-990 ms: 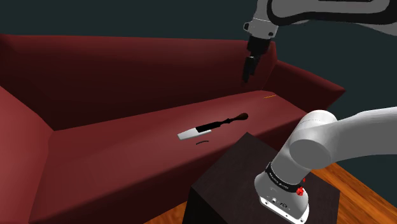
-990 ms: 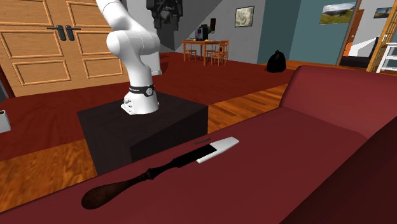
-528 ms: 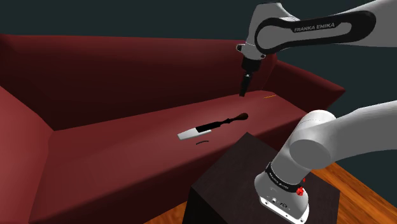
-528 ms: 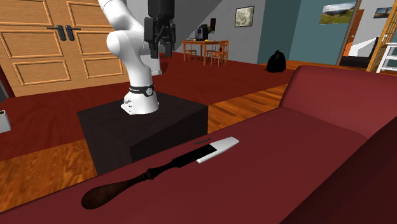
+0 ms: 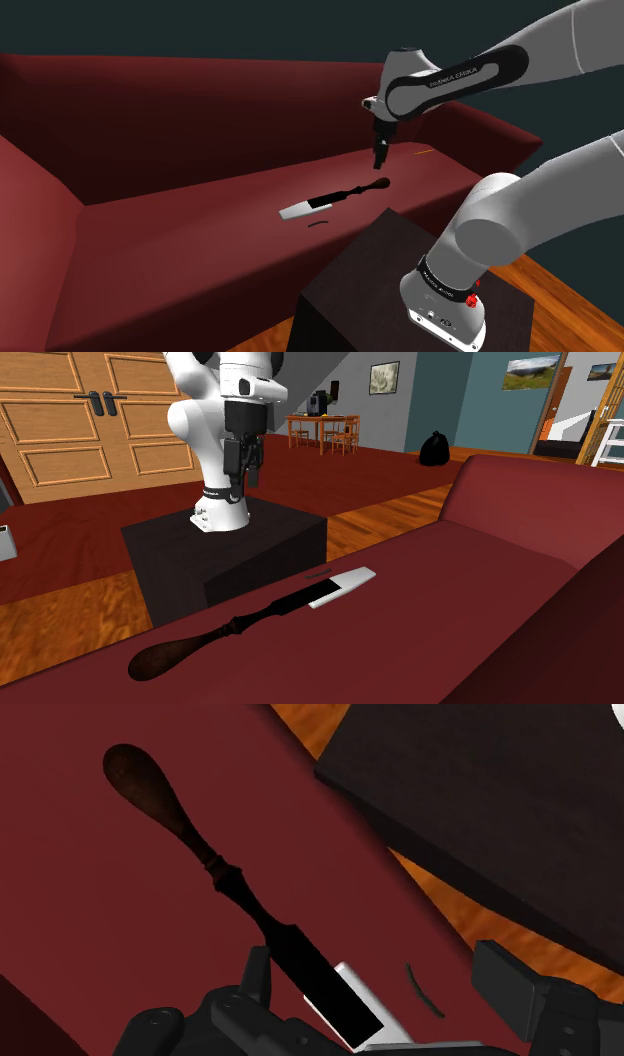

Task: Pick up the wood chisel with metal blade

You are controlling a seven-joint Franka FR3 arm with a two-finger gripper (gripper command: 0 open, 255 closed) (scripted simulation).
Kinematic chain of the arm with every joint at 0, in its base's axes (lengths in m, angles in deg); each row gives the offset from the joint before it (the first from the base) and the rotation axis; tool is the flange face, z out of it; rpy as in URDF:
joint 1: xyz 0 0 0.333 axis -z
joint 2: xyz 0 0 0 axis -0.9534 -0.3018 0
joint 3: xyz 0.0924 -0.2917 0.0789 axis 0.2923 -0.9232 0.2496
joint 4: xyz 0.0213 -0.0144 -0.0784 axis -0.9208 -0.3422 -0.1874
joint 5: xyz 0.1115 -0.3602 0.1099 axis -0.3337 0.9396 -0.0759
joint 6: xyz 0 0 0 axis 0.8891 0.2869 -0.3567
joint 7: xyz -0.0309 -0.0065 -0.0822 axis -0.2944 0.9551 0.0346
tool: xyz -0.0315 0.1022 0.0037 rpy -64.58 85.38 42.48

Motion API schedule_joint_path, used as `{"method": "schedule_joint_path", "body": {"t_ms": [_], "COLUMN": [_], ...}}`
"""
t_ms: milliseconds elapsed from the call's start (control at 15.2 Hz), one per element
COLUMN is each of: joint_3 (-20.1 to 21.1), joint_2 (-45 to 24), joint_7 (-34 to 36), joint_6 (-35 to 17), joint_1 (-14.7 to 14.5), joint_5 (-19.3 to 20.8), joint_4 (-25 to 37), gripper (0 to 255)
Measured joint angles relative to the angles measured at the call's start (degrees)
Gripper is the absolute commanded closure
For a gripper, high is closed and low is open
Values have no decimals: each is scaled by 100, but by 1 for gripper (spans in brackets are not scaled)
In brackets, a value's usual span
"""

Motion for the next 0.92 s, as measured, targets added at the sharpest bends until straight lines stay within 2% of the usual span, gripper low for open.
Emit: {"method": "schedule_joint_path", "body": {"t_ms": [198,462,594,726,924], "joint_3": [-318,-726,-874,-947,-794], "joint_2": [-635,-1802,-2386,-3015,-3844], "joint_7": [-451,-1143,-1578,-2136,-3015], "joint_6": [-720,-1774,-2253,-2701,-3258], "joint_1": [-46,-228,-310,-348,-180], "joint_5": [177,112,-68,-424,-1031], "joint_4": [-45,117,240,427,704], "gripper": [0,0,0,0,0]}}
